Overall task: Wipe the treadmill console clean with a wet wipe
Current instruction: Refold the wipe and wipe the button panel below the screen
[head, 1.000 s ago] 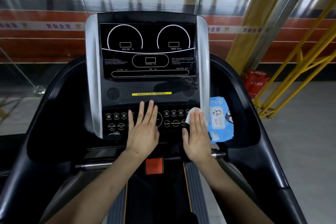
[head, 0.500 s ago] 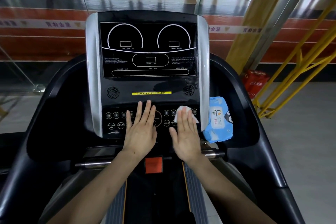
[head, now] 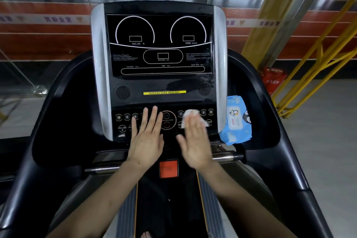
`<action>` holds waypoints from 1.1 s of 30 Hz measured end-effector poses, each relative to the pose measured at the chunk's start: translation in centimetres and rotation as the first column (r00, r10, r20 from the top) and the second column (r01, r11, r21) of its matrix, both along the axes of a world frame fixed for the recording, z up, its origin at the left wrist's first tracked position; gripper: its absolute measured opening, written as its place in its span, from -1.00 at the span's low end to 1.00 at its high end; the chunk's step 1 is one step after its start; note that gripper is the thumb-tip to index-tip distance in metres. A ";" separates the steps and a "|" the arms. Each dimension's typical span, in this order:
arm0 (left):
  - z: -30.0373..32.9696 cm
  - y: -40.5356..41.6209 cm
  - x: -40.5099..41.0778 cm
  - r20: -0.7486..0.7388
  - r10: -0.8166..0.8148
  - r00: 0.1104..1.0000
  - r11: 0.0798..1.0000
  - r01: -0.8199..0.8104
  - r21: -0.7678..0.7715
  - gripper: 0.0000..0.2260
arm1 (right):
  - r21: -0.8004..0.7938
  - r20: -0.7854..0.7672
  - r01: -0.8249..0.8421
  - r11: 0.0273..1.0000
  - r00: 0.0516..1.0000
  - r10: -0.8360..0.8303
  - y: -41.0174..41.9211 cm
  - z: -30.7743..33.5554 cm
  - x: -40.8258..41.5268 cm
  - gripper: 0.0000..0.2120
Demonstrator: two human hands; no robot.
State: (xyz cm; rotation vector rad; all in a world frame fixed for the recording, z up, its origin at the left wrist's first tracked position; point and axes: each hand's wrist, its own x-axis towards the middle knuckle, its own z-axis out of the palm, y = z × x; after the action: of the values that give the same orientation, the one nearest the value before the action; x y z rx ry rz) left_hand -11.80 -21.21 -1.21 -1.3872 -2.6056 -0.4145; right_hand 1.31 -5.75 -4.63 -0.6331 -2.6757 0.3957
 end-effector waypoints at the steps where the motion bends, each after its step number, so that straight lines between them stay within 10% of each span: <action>1: -0.1 -0.1 -0.1 0.002 -0.003 1.000 1.000 0.003 -0.002 -0.33 | 0.025 0.023 -0.065 0.998 0.998 0.065 -1.0 -0.2 -0.5 -0.33; 11: -1.0 -1.5 -0.1 0.014 -0.026 1.000 1.000 0.026 -0.011 -0.31 | -0.119 0.007 0.168 0.979 0.986 -0.168 1.9 -1.2 3.7 -0.38; 18: -1.3 -1.8 -0.2 0.026 -0.029 0.999 0.999 0.029 -0.014 -0.31 | -0.022 0.092 -0.129 0.991 0.987 0.130 -1.0 -1.1 2.2 -0.40; 26: -1.5 -2.4 0.1 0.028 -0.037 0.999 0.999 0.038 -0.010 -0.31 | -0.111 0.077 0.146 0.983 0.987 -0.138 0.8 -1.6 5.2 -0.36; 33: -1.7 -2.4 0.4 0.048 -0.041 0.998 0.999 0.041 0.002 -0.33 | -0.035 0.141 -0.236 0.971 0.961 0.239 -1.5 -0.9 1.5 -0.40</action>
State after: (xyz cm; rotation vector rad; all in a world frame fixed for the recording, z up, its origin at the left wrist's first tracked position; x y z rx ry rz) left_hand -11.37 -23.60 -2.89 -1.4499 -2.6177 -0.4603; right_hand 2.77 -7.20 -5.56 -0.3569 -2.9009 0.4541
